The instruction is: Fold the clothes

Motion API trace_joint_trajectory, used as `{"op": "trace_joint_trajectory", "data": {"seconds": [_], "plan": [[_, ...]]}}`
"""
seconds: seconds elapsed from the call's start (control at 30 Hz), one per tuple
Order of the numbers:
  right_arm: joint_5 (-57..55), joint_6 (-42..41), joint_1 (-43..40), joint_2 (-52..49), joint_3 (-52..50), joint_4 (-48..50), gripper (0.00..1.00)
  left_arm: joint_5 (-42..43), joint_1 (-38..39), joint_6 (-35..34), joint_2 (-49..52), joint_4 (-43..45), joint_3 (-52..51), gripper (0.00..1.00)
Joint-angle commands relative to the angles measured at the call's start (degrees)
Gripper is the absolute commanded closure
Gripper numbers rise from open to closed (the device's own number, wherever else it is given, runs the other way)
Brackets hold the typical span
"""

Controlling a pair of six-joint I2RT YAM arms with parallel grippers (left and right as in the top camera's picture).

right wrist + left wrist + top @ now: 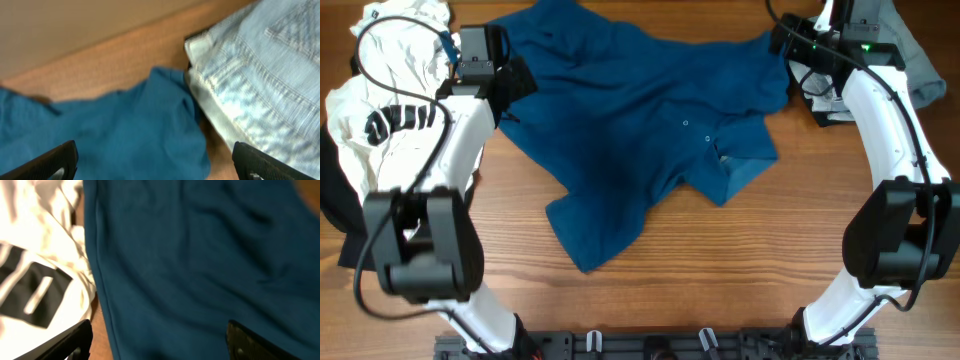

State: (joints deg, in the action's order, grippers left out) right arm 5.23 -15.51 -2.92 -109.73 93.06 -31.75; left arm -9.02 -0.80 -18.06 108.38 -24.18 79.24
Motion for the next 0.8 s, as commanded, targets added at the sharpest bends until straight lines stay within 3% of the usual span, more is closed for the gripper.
{"op": "trace_joint_trajectory", "data": {"seconds": [0.0,0.77], "plan": [[3.9,2.0,0.2,-0.9,1.1,-2.4,0.0,4.5,-2.5,1.6,4.6,0.9,0.8,0.16],[8.6,1.4,0.3,-0.9,1.1,-10.4,0.03,6.1,-3.2,-2.1,11.0,-5.9,0.6,0.47]]}}
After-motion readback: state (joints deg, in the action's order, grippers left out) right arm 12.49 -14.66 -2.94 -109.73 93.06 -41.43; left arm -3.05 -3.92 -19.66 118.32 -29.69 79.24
